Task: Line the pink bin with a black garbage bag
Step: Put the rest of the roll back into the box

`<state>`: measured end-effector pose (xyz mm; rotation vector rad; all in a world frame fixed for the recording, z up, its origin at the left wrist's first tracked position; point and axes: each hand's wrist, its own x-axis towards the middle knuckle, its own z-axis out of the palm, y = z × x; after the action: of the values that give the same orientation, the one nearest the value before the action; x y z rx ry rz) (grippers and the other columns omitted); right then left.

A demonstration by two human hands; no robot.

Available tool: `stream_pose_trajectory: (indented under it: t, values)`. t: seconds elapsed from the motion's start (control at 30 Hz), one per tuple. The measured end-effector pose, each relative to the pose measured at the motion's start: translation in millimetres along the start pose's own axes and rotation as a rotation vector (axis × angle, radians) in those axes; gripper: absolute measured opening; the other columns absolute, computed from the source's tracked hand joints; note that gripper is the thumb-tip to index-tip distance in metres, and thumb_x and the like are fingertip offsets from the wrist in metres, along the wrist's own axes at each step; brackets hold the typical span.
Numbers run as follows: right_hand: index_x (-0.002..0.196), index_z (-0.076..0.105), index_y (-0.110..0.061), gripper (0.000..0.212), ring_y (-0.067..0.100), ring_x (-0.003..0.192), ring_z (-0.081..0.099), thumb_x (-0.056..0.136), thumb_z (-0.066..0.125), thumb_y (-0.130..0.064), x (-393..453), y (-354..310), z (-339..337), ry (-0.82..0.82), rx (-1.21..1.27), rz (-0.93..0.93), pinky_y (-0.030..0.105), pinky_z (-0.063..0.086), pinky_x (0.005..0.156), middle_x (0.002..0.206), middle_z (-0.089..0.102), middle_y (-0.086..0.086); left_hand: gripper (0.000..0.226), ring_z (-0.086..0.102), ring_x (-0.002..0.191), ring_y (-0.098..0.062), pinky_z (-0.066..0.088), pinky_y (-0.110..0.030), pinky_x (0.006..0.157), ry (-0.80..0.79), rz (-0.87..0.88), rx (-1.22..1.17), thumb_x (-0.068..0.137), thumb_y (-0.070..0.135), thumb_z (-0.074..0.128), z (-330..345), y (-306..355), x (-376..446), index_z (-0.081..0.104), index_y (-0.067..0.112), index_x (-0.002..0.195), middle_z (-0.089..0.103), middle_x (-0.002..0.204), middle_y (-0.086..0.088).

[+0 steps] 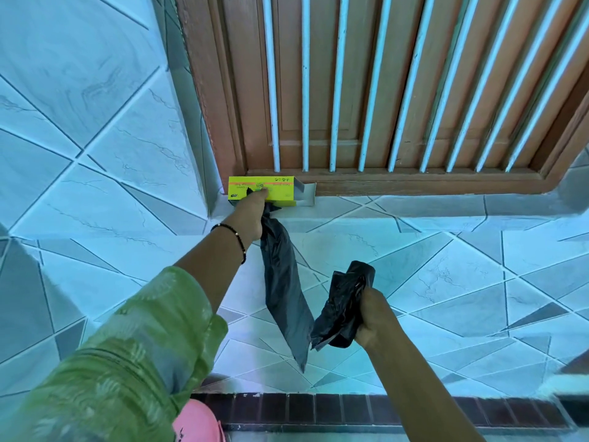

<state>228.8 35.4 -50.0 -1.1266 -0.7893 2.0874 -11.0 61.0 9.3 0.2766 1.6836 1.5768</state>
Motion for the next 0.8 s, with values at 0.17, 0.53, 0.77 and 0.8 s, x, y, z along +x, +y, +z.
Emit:
stream_pose_trajectory:
  t: [0.17,0.53,0.77,0.8]
  values:
    - [0.079,0.055,-0.005,0.023,0.024,0.058,0.052,0.094,0.037,-0.002,2.5,3.5,8.3,-0.009,-0.018,0.002,0.033,0.047,0.057,0.069,0.053,0.010,0.035,0.050,0.068,-0.021,0.044,-0.030,0.068,-0.077,0.043,0.026,0.092,0.032,0.054,-5.0,-8.2,-16.6,0.054,0.008,0.118,0.057,0.089,-0.006]
    - [0.099,0.059,-0.004,0.016,0.024,0.061,0.055,0.089,0.047,-0.002,2.4,10.5,15.7,-0.007,-0.056,-0.017,0.031,0.051,0.055,0.071,0.055,0.011,0.051,0.047,0.067,-0.020,0.035,-0.028,0.063,-0.131,0.294,0.562,0.082,0.058,0.055,-24.6,-21.5,-75.7,0.054,0.007,0.087,0.052,0.079,-0.010]
    - [0.082,0.059,0.002,0.012,0.025,0.054,0.057,0.082,0.048,0.006,1.5,12.0,22.2,0.008,-0.104,-0.083,0.026,0.051,0.050,0.065,0.057,0.013,0.052,0.064,0.074,-0.017,0.051,-0.033,0.069,-0.360,0.519,1.219,0.064,0.065,0.064,-19.7,-90.9,-153.7,0.062,0.017,0.084,0.069,0.078,-0.001]
    - [0.081,0.060,0.002,0.010,0.025,0.056,0.060,0.080,0.052,0.007,2.1,13.1,21.4,-0.021,-0.086,-0.072,0.029,0.053,0.054,0.067,0.060,0.014,0.037,0.063,0.069,-0.020,0.049,-0.032,0.064,-0.302,0.569,1.159,0.072,0.050,0.065,-19.2,-94.0,-154.4,0.061,0.014,0.078,0.067,0.072,-0.003]
